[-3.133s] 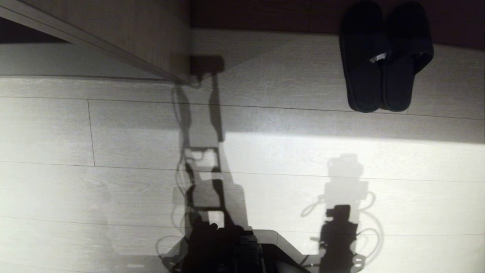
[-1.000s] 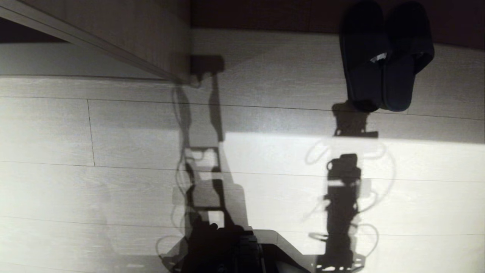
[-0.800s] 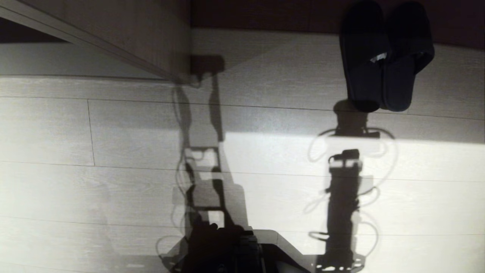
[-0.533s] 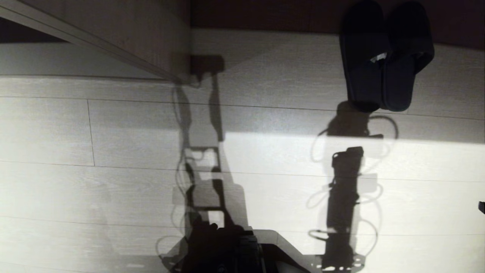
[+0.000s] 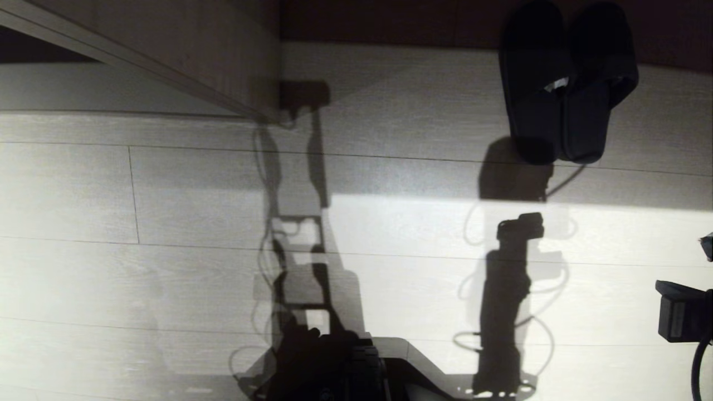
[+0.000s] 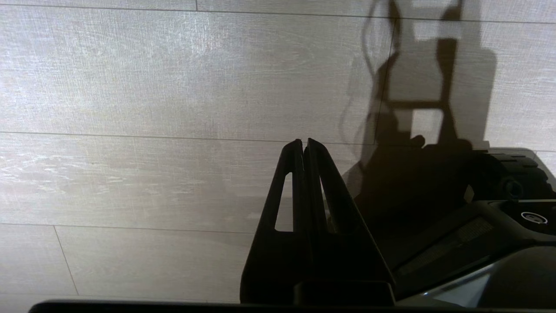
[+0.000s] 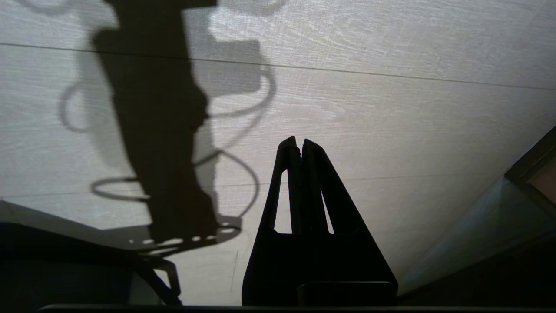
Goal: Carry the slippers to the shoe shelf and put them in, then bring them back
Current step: Pick up the slippers on the floor
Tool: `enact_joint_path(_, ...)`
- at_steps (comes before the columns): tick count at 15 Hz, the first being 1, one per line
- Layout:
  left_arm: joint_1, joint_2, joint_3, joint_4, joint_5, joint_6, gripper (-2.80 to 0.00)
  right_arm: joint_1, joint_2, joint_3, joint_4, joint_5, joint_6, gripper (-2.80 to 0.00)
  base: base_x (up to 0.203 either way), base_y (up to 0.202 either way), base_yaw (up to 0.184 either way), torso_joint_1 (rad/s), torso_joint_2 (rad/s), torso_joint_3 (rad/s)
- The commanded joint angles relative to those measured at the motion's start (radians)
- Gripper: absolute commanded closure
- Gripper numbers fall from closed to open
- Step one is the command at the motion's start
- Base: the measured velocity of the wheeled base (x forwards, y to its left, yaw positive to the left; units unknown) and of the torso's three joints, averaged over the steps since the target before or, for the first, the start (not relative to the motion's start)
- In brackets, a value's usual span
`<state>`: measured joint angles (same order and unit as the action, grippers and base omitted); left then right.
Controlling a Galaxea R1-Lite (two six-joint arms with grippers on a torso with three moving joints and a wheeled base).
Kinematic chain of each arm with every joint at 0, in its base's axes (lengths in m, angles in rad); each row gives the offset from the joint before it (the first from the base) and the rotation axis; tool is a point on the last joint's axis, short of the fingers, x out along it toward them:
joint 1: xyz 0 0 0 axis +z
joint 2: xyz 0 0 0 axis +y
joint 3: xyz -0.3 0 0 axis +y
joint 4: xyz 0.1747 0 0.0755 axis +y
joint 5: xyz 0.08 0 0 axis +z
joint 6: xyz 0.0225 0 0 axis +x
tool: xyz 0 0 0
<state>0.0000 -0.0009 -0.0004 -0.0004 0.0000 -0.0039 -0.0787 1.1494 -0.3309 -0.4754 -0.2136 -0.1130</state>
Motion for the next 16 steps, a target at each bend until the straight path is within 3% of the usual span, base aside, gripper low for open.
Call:
enact_joint_path(1, 0.0, 0.001, 0.0, 0.0, 0.0, -0.001, 0.0, -0.001, 0.086, 0.004, -0.048, -0.001, -0.001, 0.0, 0.0, 0.0, 0.0, 0.0, 0.0, 0.0)
enact_joint_path(5, 0.0, 0.001, 0.0, -0.001, 0.0, -0.001, 0.0, -0.001, 0.177, 0.004, -0.192, 0.0, 0.003, 0.0, 0.0, 0.0, 0.0, 0.0, 0.0, 0.0)
enact_joint_path(10, 0.0, 0.001, 0.0, -0.001, 0.0, -0.001, 0.0, 0.009, 0.296, -0.008, -0.513, 0.007, 0.003, 0.0, 0.0, 0.0, 0.0, 0.0, 0.0, 0.0)
enact_joint_path(16, 0.0, 0.001, 0.0, -0.001, 0.0, -0.001, 0.0, 0.022, 0.328, -0.044, -0.641, 0.06, 0.005, 0.0, 0.0, 0.0, 0.0, 0.0, 0.0, 0.0)
